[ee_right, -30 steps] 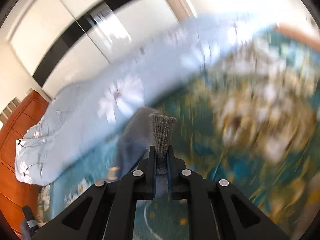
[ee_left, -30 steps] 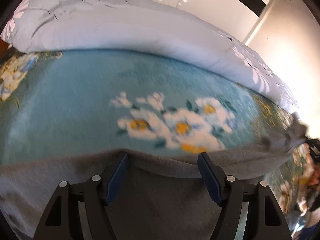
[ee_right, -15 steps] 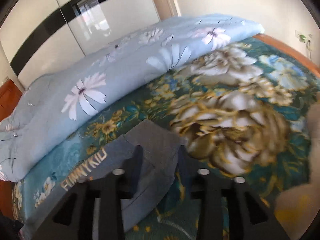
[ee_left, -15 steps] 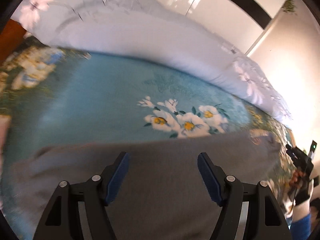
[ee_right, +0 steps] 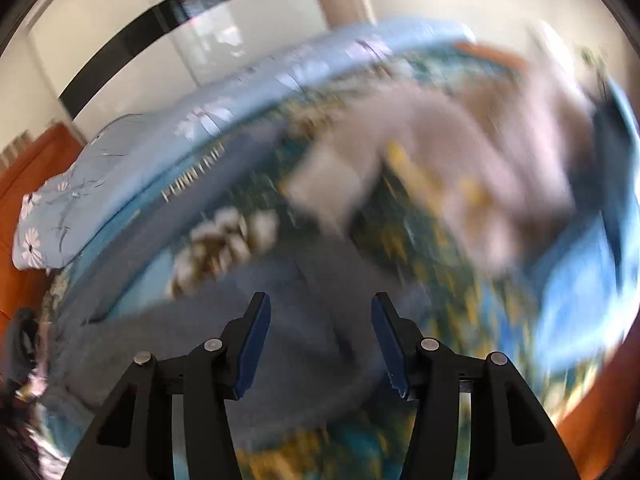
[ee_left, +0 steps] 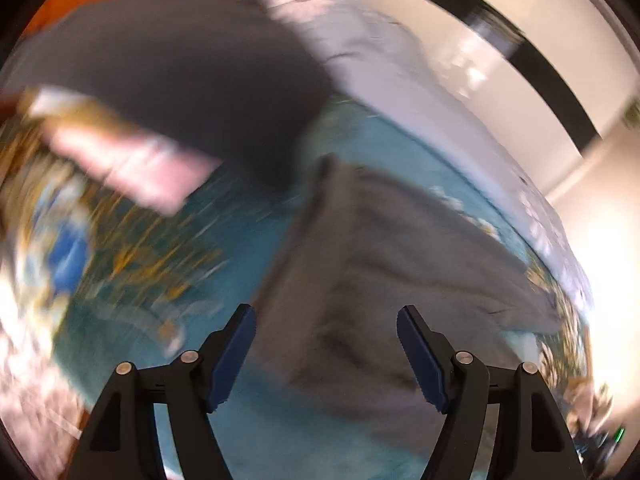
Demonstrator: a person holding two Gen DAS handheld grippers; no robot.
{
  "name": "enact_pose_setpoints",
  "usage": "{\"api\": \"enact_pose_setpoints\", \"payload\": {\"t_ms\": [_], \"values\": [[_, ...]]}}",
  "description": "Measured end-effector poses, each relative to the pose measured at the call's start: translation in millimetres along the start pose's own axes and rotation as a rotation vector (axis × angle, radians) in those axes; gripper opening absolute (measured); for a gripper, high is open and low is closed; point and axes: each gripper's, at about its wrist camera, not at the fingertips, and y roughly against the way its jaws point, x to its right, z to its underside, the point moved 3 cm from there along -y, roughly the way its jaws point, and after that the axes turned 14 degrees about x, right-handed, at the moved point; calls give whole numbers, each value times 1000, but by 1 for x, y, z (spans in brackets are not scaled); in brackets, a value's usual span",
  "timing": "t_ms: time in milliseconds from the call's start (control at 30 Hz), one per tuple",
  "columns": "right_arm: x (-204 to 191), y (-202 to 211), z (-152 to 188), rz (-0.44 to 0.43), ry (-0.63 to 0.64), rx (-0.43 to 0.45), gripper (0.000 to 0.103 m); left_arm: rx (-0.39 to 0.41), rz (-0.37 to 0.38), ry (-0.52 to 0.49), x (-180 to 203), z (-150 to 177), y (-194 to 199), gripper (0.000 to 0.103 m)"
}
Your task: Fold clothes
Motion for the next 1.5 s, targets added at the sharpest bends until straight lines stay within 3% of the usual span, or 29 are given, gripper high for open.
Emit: {"api": "enact_pose_setpoints", "payload": {"t_ms": [133, 300, 400, 500, 567, 700, 733, 800, 867, 933, 1000, 1067, 1100, 1200, 1300, 1400, 1500], "values": [[16, 4, 33, -38, -126, -44, 54, -22, 14, 139, -33, 21, -1, 76], [26, -6, 53, -127, -347, -92, 54, -71, 88, 276, -42, 39, -19, 76], [30, -9, 54, -174, -456, -77, 54, -56, 85, 319, -40, 42, -23, 76], [28, -16, 56, -194, -488, -77, 54, -62, 134, 356, -34, 40, -25, 75], [27, -18, 57, -204, -495, -69, 54, -62, 97, 342, -32, 41, -26, 72], [33, -18, 58, -227, -512, -61, 54, -51, 78, 326, -28, 44, -25, 18], [33, -17, 58, -232, -510, -60, 51, -42, 77, 320, -28, 45, -23, 15], [34, -14, 56, -231, -489, -56, 9, -17, 115, 315, -27, 45, -12, 14], [37, -11, 55, -226, -459, -49, 8, 17, 186, 322, -33, 42, 8, 13], [38, -13, 60, -218, -444, -58, 8, 38, 203, 303, -43, 42, 23, 13], [40, -16, 64, -210, -429, -67, 8, 21, 174, 309, -62, 49, 22, 13], [42, -18, 68, -203, -418, -75, 8, -14, 160, 358, -79, 61, 11, 13], [42, -18, 69, -206, -427, -72, 8, -37, 177, 421, -89, 69, 5, 13], [41, -16, 68, -206, -410, -75, 8, -33, 223, 475, -100, 75, 14, 18], [39, -16, 67, -200, -393, -83, 8, -62, 191, 385, -81, 76, 28, 29], [38, -17, 67, -190, -396, -80, 9, -76, 239, 326, -51, 76, 45, 44], [35, -17, 68, -180, -384, -76, 9, -43, 226, 239, -21, 70, 59, 48]]}}
